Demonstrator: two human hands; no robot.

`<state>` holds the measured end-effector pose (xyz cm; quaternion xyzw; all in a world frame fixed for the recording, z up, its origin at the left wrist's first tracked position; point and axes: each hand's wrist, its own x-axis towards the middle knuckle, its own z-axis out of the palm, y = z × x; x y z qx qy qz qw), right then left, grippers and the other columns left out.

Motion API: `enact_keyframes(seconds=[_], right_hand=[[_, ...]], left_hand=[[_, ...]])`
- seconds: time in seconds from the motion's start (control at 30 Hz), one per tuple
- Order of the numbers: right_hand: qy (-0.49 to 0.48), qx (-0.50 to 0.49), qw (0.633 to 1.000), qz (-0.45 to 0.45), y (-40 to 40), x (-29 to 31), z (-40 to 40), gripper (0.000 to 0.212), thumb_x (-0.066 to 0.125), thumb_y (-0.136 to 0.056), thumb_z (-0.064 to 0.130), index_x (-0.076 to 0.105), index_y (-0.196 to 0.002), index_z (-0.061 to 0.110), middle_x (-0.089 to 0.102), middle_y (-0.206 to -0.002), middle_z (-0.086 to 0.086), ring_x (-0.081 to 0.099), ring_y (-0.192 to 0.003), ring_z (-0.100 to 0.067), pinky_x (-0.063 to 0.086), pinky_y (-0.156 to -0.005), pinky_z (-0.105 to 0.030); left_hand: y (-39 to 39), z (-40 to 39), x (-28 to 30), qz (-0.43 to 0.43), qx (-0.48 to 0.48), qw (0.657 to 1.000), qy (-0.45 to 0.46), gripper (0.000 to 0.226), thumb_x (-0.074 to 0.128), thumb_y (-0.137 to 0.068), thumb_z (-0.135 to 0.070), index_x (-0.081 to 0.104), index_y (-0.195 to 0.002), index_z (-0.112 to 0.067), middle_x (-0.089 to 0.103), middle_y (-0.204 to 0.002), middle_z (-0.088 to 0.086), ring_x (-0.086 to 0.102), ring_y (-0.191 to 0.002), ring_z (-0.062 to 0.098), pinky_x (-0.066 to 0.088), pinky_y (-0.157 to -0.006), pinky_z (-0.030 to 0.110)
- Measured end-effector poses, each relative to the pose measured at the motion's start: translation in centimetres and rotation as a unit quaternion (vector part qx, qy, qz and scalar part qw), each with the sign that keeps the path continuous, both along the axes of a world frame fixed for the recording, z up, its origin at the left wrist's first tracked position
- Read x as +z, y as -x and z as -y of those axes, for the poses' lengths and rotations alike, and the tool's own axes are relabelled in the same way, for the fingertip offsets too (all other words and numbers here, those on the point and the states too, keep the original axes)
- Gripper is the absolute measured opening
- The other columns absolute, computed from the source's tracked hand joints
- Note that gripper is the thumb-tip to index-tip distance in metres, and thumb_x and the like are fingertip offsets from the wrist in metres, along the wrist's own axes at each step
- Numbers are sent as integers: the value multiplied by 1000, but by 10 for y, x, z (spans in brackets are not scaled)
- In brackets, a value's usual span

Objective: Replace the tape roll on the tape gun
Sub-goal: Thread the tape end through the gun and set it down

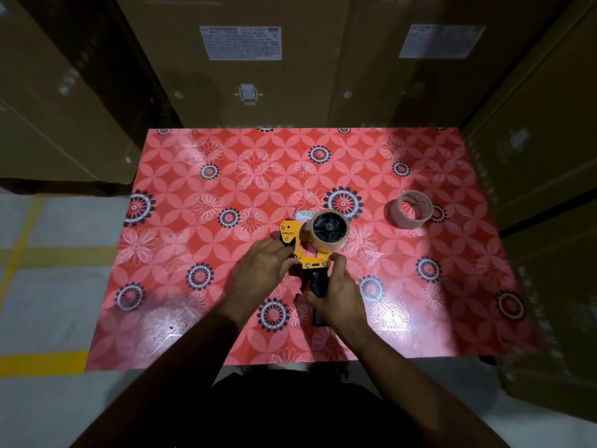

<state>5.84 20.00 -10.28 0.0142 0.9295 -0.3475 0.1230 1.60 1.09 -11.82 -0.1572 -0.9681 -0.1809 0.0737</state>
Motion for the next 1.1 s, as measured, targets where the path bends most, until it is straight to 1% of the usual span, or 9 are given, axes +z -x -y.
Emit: enact_keyframes(seconds=[0.17, 0.37, 0.5, 0.6, 0.67, 0.8, 0.97, 1.03, 1.1], right_hand=[[-13, 13, 1000, -17, 4, 0, -4, 82, 85, -78, 27, 26, -134, 21, 71, -106, -11, 71, -86, -31, 57, -64, -39], [-12, -9, 1000, -17, 2, -2, -12, 75, 86, -78, 32, 27, -123, 21, 71, -100, -10, 71, -82, -31, 57, -62, -40], [-28, -32, 999, -1, -2, -5, -16, 63, 82, -79, 40, 26, -102, 23, 65, -92, -7, 65, -76, -31, 43, -56, -34], [-44, -31, 999, 7, -1, -5, -16, 54, 79, -81, 43, 35, -98, 18, 59, -94, -6, 63, -82, -31, 35, -59, -32], [-55, -24, 998, -1, 1, -3, -15, 49, 75, -84, 45, 45, -102, 11, 60, -98, -9, 63, -84, -32, 34, -60, -32], [-73, -9, 997, -4, 2, -1, -16, 46, 69, -88, 46, 53, -107, 8, 62, -104, -12, 64, -89, -35, 34, -64, -33], [-94, -1, 996, 1, 2, 2, -14, 47, 67, -90, 45, 52, -114, 9, 62, -110, -12, 65, -97, -35, 36, -67, -33], [-89, -11, 996, 2, 1, 3, -12, 46, 67, -90, 44, 50, -114, 9, 61, -110, -12, 64, -98, -35, 41, -69, -36], [-62, -24, 998, -8, 0, 4, -10, 45, 68, -90, 38, 46, -115, 7, 59, -109, -13, 63, -98, -36, 42, -69, -37]], left_hand=[[-8, -13, 3, 6, 11, 1000, -3, 27, 84, -83, -25, 69, -67, -10, 60, -65, 3, 56, -64, 22, 52, -65, 37], [-16, -18, 11, 95, 140, 979, -116, 29, 67, -95, -40, 74, -80, -16, 64, -81, -1, 59, -76, 16, 51, -67, 34], [14, -47, 31, 138, 144, 971, -134, 25, 66, -93, -35, 74, -80, -14, 65, -86, 4, 61, -85, 24, 52, -72, 38], [41, -81, 42, 212, 140, 966, -59, 41, 64, -89, -51, 70, -77, -12, 68, -85, 5, 66, -84, 27, 52, -71, 36], [54, -101, 48, 244, 178, 953, 8, 53, 65, -86, -62, 71, -88, -10, 69, -90, 7, 68, -86, 27, 46, -65, 31], [66, -121, 53, 225, 208, 940, 153, 55, 67, -76, -74, 67, -89, -20, 70, -87, -2, 69, -83, 20, 38, -72, 29], [60, -115, 42, 213, 250, 936, 127, 30, 70, -87, -49, 60, -80, -21, 74, -86, -2, 69, -83, 19, 38, -90, 34], [56, -110, 38, 226, 252, 937, 89, 23, 68, -88, -38, 53, -78, -23, 74, -85, 1, 67, -83, 21, 35, -93, 34], [54, -103, 36, 235, 244, 939, 65, 15, 67, -85, -31, 58, -78, -21, 74, -83, 3, 66, -82, 23, 33, -92, 35]])
